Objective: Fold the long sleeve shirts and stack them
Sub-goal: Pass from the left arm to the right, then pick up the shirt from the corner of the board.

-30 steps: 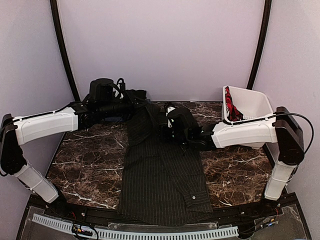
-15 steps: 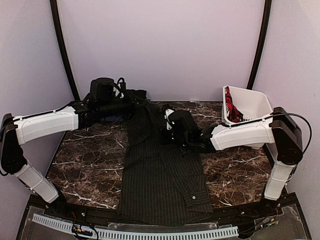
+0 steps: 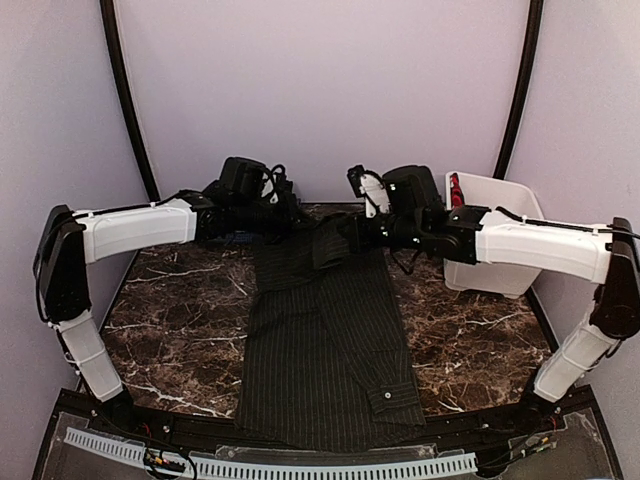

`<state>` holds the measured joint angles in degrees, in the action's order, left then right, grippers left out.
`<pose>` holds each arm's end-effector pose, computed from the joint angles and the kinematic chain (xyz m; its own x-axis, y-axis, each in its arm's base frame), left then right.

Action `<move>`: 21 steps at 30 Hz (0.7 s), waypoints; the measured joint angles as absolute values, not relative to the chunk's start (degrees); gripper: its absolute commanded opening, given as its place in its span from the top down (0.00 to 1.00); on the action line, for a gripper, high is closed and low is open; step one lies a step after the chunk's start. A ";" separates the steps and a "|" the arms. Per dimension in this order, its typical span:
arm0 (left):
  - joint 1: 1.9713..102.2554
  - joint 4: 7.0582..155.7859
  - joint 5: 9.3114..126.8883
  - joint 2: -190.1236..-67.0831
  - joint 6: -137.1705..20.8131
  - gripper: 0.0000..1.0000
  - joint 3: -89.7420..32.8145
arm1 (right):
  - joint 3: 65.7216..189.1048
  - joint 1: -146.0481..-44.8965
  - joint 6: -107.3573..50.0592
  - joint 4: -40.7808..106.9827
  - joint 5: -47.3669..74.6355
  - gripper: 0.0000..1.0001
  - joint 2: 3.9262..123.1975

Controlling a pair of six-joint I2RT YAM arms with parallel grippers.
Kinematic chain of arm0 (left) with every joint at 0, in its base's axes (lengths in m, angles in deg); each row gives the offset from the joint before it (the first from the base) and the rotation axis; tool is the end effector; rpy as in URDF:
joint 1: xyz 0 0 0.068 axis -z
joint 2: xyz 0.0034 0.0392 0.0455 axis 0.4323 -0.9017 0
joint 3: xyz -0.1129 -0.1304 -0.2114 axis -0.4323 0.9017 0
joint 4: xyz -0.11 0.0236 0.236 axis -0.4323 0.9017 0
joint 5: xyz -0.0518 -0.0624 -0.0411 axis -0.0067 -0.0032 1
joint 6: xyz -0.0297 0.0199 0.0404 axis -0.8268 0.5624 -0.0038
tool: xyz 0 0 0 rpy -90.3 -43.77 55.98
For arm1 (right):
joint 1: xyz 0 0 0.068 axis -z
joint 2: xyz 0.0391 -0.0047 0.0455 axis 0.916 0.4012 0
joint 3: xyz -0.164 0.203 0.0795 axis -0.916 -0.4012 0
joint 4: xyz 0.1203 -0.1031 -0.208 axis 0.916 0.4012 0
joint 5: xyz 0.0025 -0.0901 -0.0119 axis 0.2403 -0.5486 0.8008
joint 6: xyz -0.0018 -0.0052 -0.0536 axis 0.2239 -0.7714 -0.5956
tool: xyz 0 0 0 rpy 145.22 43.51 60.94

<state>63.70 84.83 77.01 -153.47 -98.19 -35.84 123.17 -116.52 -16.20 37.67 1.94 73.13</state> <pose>0.3222 -0.2658 0.3022 -0.8141 -0.3132 -0.4891 0.2686 0.5436 -0.7952 0.2412 0.2855 0.3080 -0.4892 -0.0727 -0.8692 -0.5969 0.7545 0.2728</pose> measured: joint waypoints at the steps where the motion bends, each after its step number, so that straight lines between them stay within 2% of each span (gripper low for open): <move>1: 63.68 85.50 77.68 -154.93 -97.51 0.93 -36.65 | 123.83 -115.36 -16.63 39.16 3.67 1.00 72.15; 6: 63.63 88.48 80.81 -160.44 -94.48 0.63 -38.71 | 124.75 -109.85 -17.79 45.52 10.66 1.00 70.27; 8: 63.66 90.31 81.05 -160.33 -93.58 0.58 -38.68 | 124.75 -108.34 -18.01 47.73 12.12 1.00 70.34; 13: 63.63 93.53 80.42 -154.36 -93.06 0.55 -33.74 | 124.99 -106.66 -18.47 49.70 14.31 1.00 70.34; 21: 65.10 102.92 77.14 -132.07 -94.24 0.57 -13.07 | 125.23 -106.55 -18.91 49.17 17.46 1.00 70.34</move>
